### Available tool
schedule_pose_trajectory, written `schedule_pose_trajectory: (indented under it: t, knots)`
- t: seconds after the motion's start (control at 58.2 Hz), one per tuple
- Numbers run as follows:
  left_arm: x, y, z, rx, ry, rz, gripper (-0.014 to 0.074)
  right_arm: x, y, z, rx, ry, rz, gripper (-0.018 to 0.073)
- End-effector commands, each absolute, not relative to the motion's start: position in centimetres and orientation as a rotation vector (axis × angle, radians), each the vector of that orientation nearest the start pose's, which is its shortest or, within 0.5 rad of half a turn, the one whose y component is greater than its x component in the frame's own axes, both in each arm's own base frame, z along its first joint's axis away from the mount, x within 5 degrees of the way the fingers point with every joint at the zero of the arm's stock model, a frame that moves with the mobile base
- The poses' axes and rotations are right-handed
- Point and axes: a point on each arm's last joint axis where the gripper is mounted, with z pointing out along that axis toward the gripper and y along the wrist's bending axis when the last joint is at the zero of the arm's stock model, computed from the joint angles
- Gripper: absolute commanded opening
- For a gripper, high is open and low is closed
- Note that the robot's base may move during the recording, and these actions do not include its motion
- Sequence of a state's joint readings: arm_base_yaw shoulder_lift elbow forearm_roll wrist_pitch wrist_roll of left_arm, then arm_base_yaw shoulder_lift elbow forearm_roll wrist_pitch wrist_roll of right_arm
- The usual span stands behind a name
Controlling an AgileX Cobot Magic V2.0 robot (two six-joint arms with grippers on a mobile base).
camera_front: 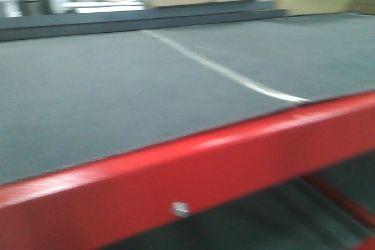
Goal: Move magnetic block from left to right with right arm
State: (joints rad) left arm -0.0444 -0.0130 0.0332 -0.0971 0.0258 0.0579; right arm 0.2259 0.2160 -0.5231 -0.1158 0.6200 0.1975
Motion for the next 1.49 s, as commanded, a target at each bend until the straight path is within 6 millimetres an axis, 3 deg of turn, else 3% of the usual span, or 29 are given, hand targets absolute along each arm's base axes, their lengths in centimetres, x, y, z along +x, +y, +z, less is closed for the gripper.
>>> schedule_pose_trajectory:
  t: [0.0,1.476]
  knots:
    - [5.54,-0.22,20.65,-0.005,1.441,-0.077,-0.0126,4.51,0.41,33.33,-0.074,1.687,0.169,0.0229]
    - [5.54,-0.16,20.65,-0.013,1.441,-0.068,-0.0126,4.51,0.41,33.33,-0.074,1.686,0.169,0.0229]
